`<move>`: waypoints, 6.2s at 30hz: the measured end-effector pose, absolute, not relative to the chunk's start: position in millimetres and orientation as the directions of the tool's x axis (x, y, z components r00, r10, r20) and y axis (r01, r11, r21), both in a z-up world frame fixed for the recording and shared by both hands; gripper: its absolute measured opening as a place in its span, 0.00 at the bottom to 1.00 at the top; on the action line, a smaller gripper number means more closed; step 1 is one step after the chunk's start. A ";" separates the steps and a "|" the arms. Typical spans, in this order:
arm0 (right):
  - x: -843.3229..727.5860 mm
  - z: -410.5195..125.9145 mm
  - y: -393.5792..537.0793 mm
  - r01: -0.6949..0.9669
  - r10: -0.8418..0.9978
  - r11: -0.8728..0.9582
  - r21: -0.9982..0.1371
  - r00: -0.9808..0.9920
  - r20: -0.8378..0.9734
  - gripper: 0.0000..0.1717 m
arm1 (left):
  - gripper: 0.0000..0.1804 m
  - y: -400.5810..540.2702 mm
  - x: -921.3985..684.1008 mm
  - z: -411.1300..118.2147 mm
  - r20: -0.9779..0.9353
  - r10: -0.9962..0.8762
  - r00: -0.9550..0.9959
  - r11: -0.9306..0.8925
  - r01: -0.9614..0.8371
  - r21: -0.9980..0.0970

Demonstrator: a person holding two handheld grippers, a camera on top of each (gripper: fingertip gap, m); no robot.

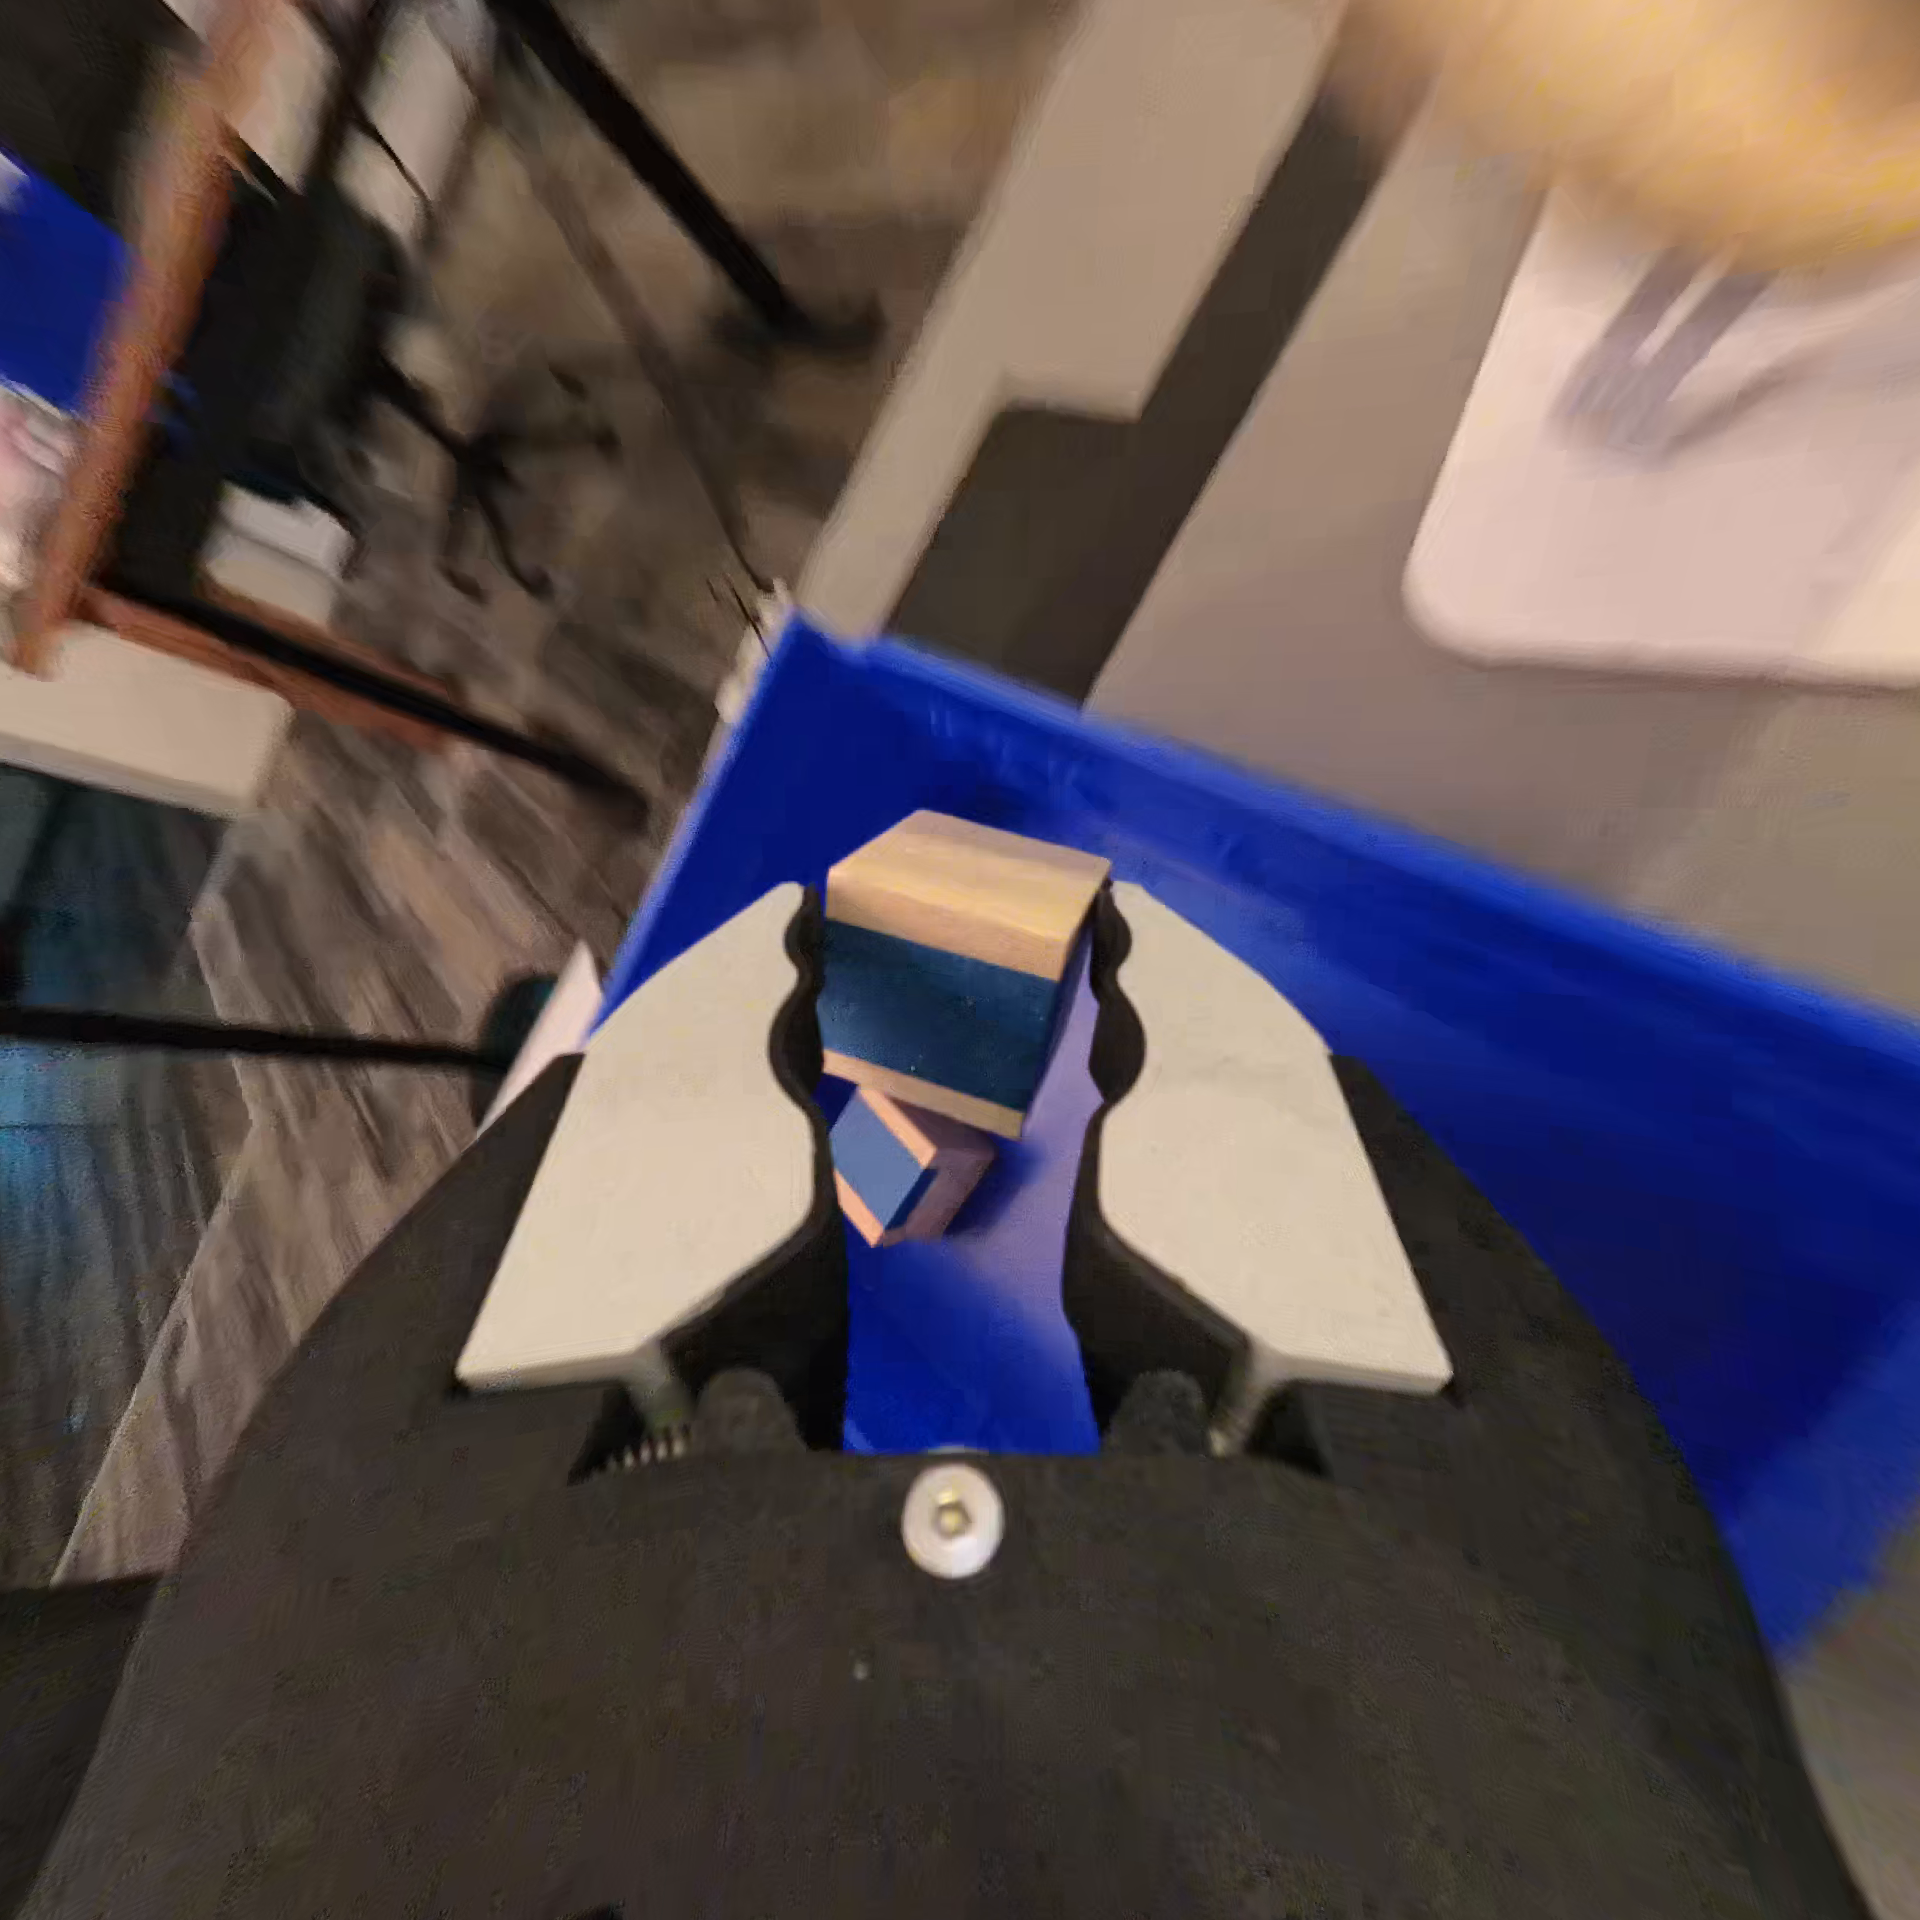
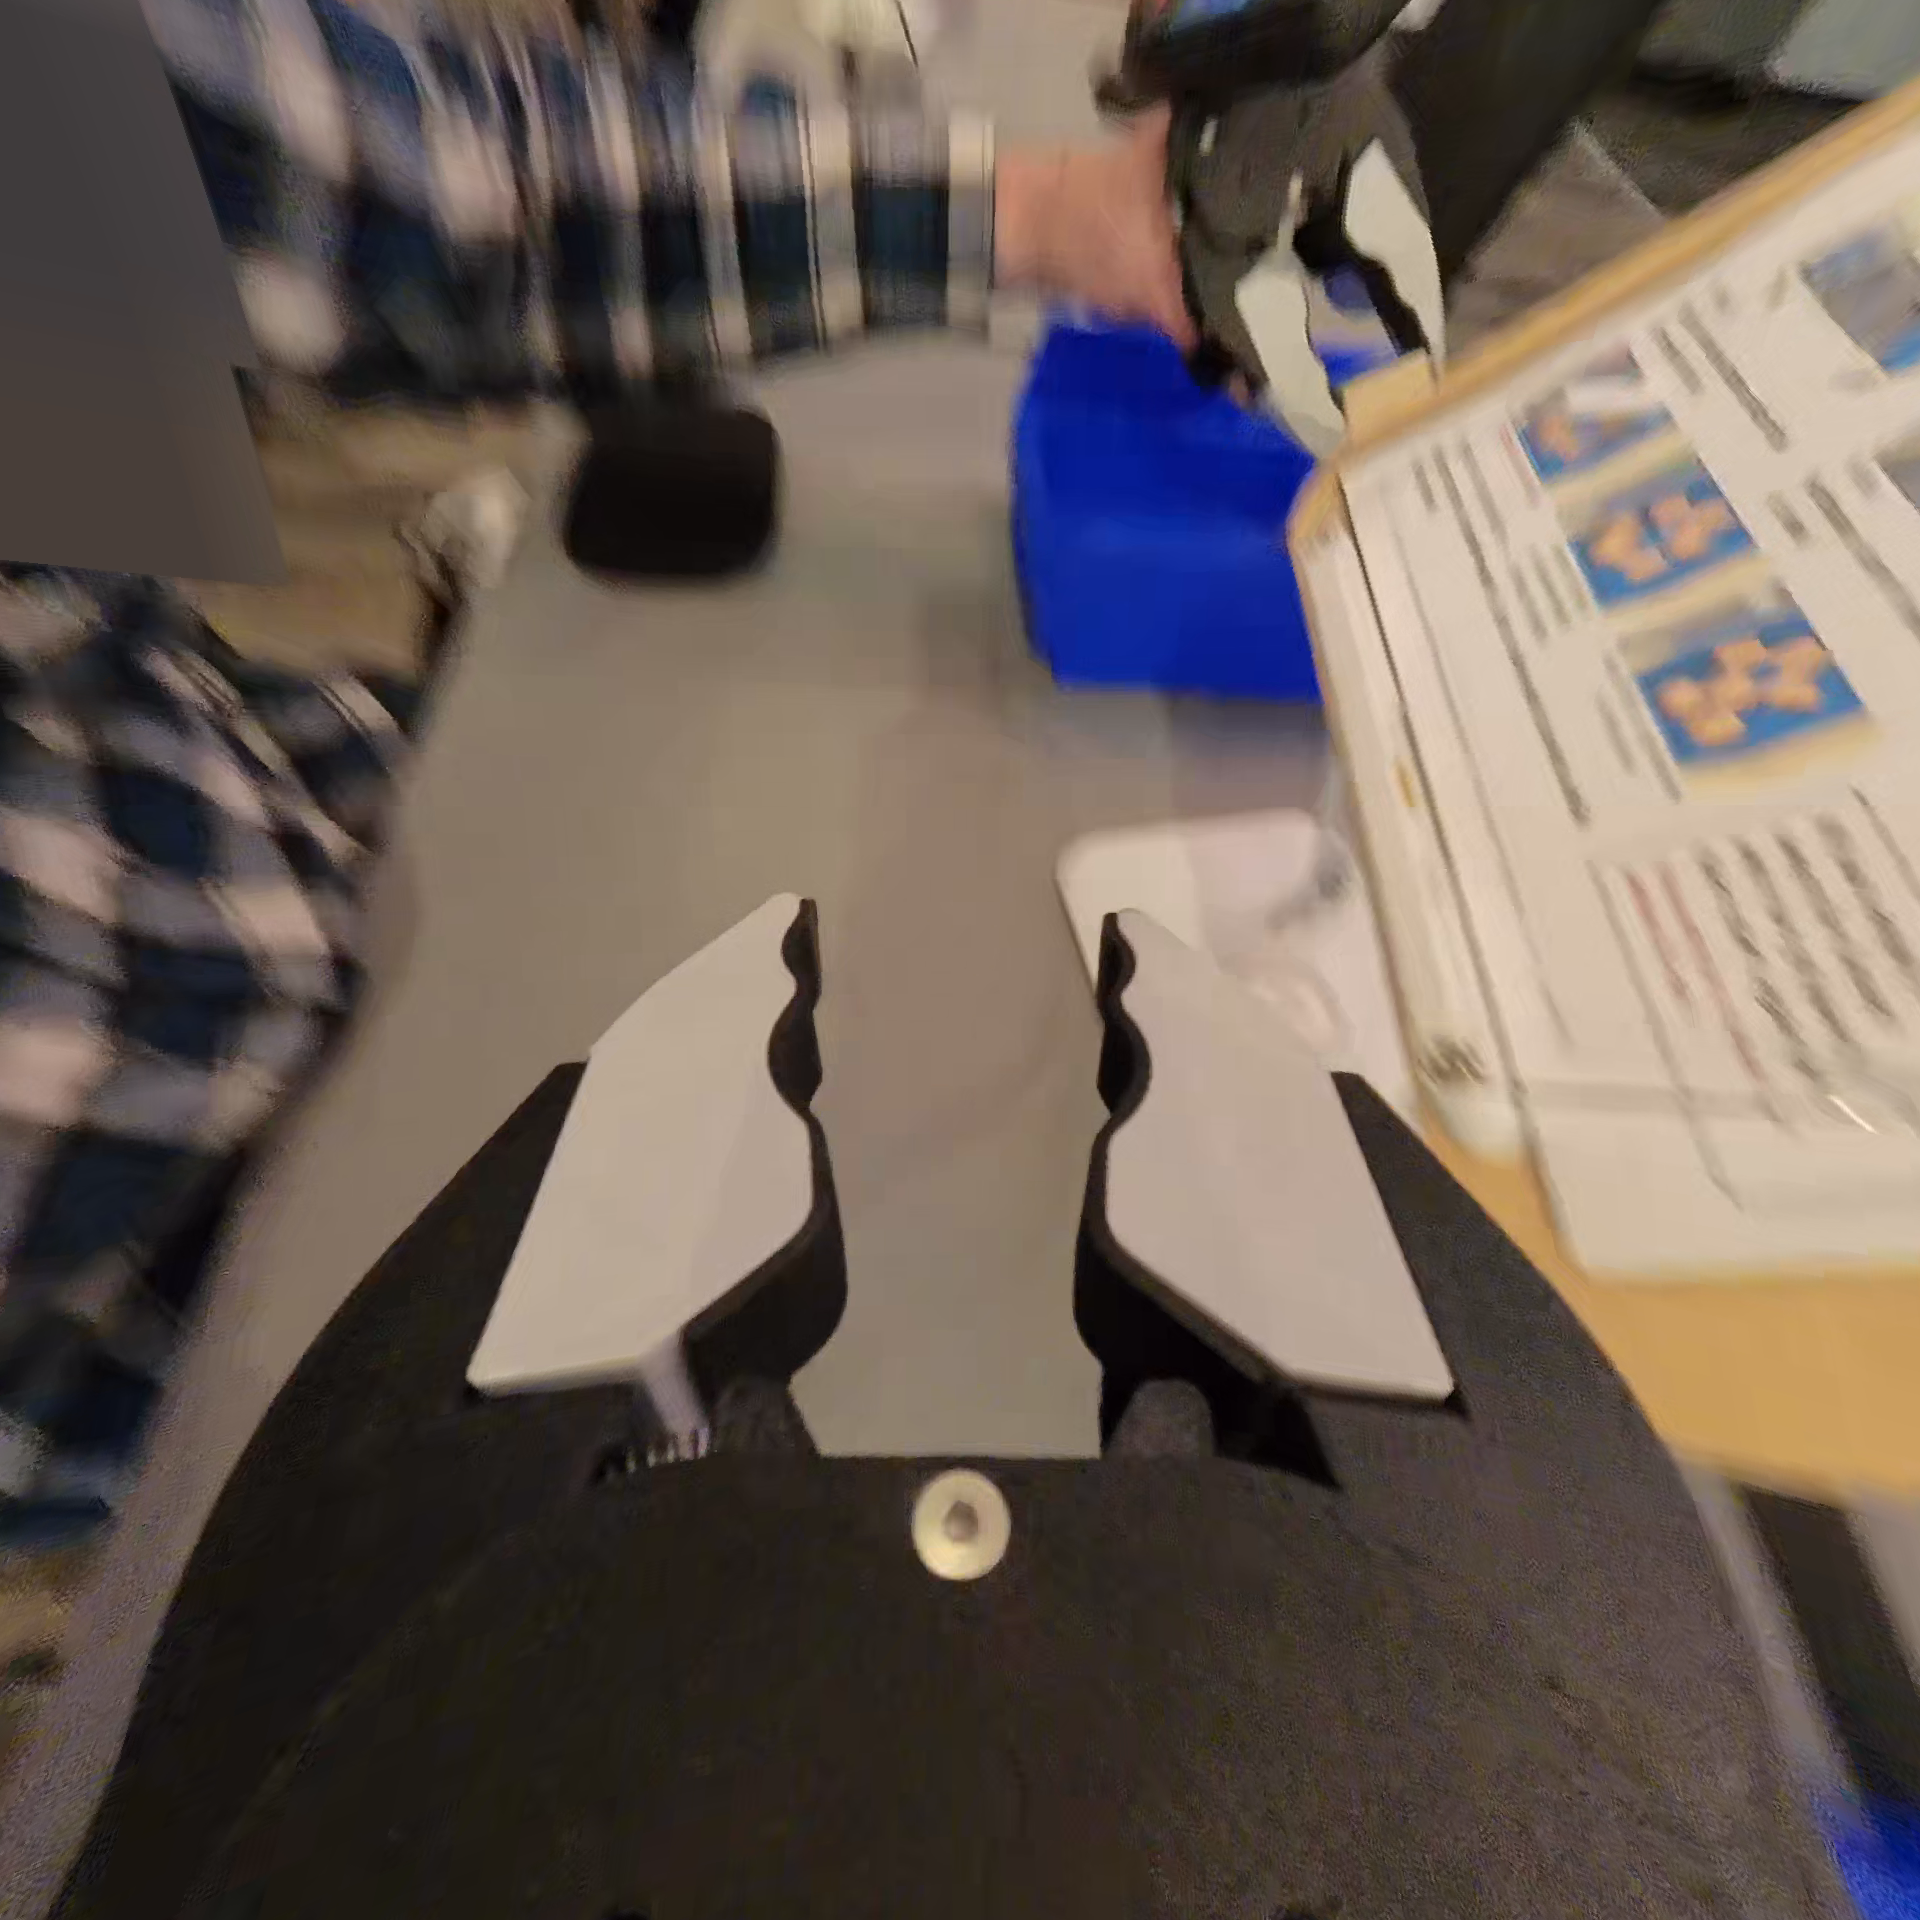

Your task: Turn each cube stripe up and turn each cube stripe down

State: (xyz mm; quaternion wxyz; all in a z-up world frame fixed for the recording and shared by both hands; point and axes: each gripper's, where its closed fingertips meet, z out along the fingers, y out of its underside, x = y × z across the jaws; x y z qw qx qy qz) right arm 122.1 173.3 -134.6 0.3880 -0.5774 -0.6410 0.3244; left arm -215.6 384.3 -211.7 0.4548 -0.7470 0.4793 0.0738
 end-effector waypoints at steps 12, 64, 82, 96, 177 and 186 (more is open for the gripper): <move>-3.3 -58.9 139.2 -0.025 0.803 -0.536 -0.844 -0.324 -0.500 0.47 | 0.27 139.5 -20.2 -53.4 -0.759 -0.453 0.469 0.581 -0.491 -0.650; 239.7 -203.3 193.6 0.866 0.974 0.141 -0.479 -0.035 0.224 0.32 | 0.31 378.7 -251.4 -221.4 -0.665 -0.689 0.287 -0.127 -0.952 -0.279; 138.3 -174.9 142.0 0.653 0.988 0.151 -0.742 -0.131 0.086 0.31 | 0.28 419.3 -286.1 -271.3 -0.570 -0.761 0.309 -0.250 -0.951 -0.182; 5.7 -73.3 137.6 0.043 0.903 -0.394 -0.918 -0.165 -0.396 0.48 | 0.27 155.2 -27.8 -65.4 -0.794 -0.398 0.459 0.489 -0.626 -0.607; 222.6 -141.6 -3.0 0.420 0.712 -0.243 -0.874 0.690 0.134 0.07 | 0.00 91.9 1.7 -116.1 -0.550 -0.677 0.490 0.332 -0.463 -0.821; 212.8 -206.6 -22.2 0.309 0.584 -0.294 -0.904 0.807 0.086 0.12 | 0.00 74.1 26.3 -112.6 -0.500 -0.718 0.484 0.315 -0.414 -0.854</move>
